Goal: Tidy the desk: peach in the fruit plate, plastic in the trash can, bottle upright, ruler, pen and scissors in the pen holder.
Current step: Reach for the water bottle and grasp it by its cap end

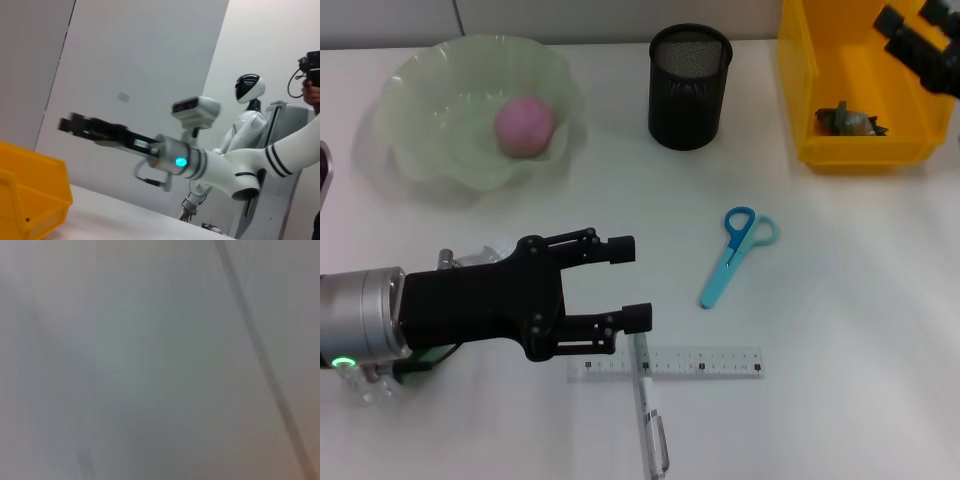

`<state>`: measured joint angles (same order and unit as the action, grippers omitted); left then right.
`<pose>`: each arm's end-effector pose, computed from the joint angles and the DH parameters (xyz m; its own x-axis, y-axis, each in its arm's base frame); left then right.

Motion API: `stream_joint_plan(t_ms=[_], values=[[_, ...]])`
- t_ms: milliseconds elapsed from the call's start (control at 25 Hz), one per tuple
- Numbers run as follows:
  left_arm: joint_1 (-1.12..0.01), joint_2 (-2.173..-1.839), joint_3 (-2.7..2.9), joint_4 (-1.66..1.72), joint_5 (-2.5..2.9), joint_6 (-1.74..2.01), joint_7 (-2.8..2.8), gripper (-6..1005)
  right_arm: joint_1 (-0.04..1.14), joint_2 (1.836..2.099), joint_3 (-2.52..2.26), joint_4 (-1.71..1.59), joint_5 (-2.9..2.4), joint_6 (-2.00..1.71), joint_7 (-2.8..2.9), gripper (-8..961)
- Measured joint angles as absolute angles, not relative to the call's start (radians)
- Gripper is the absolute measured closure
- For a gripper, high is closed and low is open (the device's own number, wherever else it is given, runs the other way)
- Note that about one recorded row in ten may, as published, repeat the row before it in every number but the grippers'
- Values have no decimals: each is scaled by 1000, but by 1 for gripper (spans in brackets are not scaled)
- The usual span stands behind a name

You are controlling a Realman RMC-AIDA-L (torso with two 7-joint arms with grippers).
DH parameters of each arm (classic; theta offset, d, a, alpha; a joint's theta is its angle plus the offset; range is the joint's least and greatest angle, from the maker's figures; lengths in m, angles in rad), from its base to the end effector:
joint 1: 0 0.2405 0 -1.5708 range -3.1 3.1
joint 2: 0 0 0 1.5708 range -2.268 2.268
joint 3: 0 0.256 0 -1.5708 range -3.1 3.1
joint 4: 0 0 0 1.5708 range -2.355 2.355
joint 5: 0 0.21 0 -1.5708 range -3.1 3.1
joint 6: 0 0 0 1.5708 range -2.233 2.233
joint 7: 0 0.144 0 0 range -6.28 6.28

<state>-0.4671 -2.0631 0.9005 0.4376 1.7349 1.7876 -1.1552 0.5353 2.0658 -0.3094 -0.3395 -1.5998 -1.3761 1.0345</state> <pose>-0.2470 0.2694 -0.0274 0.6858 0.2807 0.6715 0.2915 -0.9513 0.1000 0.2960 0.3586 0.0370 0.4993 -0.0677 -0.8638 -0.7437 -0.5449 -0.3872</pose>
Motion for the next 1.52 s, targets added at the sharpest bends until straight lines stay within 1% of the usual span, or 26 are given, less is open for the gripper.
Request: stream_joint_plan(t_ms=[120, 160, 200, 240, 360, 440, 520, 560, 600, 720, 760, 800, 840, 1040, 1360, 1520], values=[[-466, -2062, 900, 445, 1735, 1785, -1158, 212, 478, 2044, -436, -383, -1605, -1491, 1136, 173], [-464, -2061, 899, 453, 1735, 1784, -1161, 212, 445, 2022, -526, -403, -1607, -1568, 1178, 173], [-464, -2061, 899, 453, 1735, 1784, -1161, 212, 445, 2022, -526, -403, -1607, -1568, 1178, 173], [-463, -2060, 898, 458, 1735, 1783, -1166, 213, 434, 2013, -557, -409, -1610, -1594, 1189, 174], [-463, -2059, 896, 465, 1735, 1781, -1171, 213, 404, 1977, -642, -418, -1706, -1724, 1189, 174], [-463, -2057, 895, 469, 1736, 1779, -1174, 213, 402, 1974, -647, -424, -1742, -1743, 1180, 174], [-463, -2052, 896, 477, 1740, 1772, -1178, 213, 403, 1975, -649, -439, -1839, -1773, 1148, 174], [-463, -2049, 896, 479, 1741, 1768, -1178, 213, 407, 1985, -650, -450, -1919, -1786, 1107, 174], [-463, -2045, 897, 479, 1742, 1763, -1178, 213, 407, 1985, -650, -450, -1919, -1786, 1107, 174], [-465, -2028, 899, 480, 1743, 1753, -1190, 213, 413, 2008, -650, -467, -2014, -1785, 1050, 173], [-466, -2019, 899, 486, 1743, 1744, -1205, 213, 416, 2023, -651, -477, -2053, -1774, 1022, 173], [-466, -2018, 900, 489, 1744, 1743, -1210, 213, 416, 2023, -651, -477, -2053, -1774, 1022, 173], [-465, -2015, 900, 498, 1747, 1737, -1223, 213, 416, 2032, -651, -485, -2072, -1760, 1010, 173], [-450, -2011, 896, 546, 1763, 1727, -1257, 213, 414, 2035, -652, -490, -2086, -1747, 1006, 173], [-442, -2016, 898, 571, 1766, 1721, -1270, 214, 414, 2035, -652, -491, -2088, -1746, 1006, 174], [-448, -2018, 907, 655, 1807, 1694, -1376, 214, 414, 2034, -652, -491, -2089, -1741, 1006, 174]])
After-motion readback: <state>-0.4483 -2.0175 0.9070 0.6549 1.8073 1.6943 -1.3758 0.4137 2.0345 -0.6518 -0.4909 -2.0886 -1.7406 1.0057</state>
